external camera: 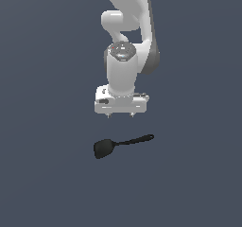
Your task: Pick up the object and move it to a goal position.
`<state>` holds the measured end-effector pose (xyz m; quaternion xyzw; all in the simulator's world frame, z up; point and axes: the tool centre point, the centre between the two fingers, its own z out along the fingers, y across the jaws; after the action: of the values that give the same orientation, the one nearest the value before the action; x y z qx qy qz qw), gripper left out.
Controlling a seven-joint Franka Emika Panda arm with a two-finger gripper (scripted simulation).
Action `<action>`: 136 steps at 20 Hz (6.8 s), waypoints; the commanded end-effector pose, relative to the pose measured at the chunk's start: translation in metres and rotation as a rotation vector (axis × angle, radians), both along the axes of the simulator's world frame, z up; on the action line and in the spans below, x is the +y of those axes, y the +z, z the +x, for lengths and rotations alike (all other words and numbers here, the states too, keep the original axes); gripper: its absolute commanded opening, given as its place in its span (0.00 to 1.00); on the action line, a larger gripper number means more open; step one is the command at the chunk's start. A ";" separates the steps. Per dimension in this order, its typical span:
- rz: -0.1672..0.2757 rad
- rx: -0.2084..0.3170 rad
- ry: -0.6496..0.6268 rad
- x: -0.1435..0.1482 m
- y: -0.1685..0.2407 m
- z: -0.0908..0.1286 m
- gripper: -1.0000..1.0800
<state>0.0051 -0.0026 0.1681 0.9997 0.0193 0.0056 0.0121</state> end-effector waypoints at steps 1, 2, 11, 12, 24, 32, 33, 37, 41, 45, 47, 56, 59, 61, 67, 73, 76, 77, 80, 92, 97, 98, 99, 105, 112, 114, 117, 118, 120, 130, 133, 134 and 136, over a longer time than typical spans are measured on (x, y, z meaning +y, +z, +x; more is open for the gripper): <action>0.000 0.000 0.000 0.000 0.000 0.000 0.96; 0.000 0.000 0.000 0.001 0.000 0.000 0.96; 0.013 -0.002 0.016 0.029 0.008 0.004 0.96; 0.013 -0.002 0.018 0.030 0.009 0.004 0.96; 0.019 -0.001 -0.071 0.028 0.001 0.008 0.96; 0.028 0.002 -0.244 0.027 -0.013 0.016 0.96; 0.029 0.002 -0.272 0.027 -0.015 0.017 0.96; 0.033 0.004 -0.389 0.027 -0.024 0.022 0.96; 0.036 0.005 -0.505 0.026 -0.034 0.026 0.96; 0.038 0.006 -0.620 0.025 -0.043 0.031 0.96; 0.038 0.007 -0.678 0.025 -0.048 0.033 0.96; 0.037 0.006 -0.936 0.023 -0.070 0.043 0.96; 0.035 0.004 -1.022 0.023 -0.077 0.046 0.96; 0.034 0.003 -1.077 0.022 -0.081 0.047 0.96; 0.031 -0.001 -1.206 0.021 -0.092 0.052 0.96; 0.029 -0.005 -1.283 0.021 -0.099 0.054 0.96; 0.028 -0.005 -1.303 0.020 -0.100 0.055 0.96; 0.028 -0.006 -1.306 0.020 -0.101 0.055 0.96; 0.028 -0.005 -1.304 0.020 -0.101 0.055 0.96; 0.028 -0.005 -1.309 0.020 -0.144 0.054 0.96; 0.028 -0.006 -1.310 0.020 -0.151 0.055 0.96; 0.028 -0.006 -1.309 0.020 -0.151 0.055 0.96; 0.028 -0.006 -1.309 0.020 -0.151 0.055 0.00; 0.028 -0.006 -1.309 0.020 -0.151 0.055 0.00; 0.028 -0.006 -1.309 0.020 -0.149 0.055 0.00; 0.028 -0.006 -1.309 0.019 -0.145 0.054 0.00; 0.029 -0.006 -1.309 0.016 -0.135 0.052 0.00; 0.029 -0.006 -1.309 0.014 -0.130 0.051 0.00; 0.029 -0.005 -1.309 0.011 -0.120 0.049 0.00; 0.030 -0.004 -1.310 -0.017 -0.031 0.033 0.00; 0.030 -0.004 -1.311 -0.028 0.005 0.027 0.00; 0.030 -0.004 -1.311 -0.031 0.016 0.025 0.00; 0.030 -0.004 -1.311 -0.039 0.040 0.021 0.00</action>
<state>0.0290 -0.0355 0.1889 0.8043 -0.5942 -0.0015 -0.0005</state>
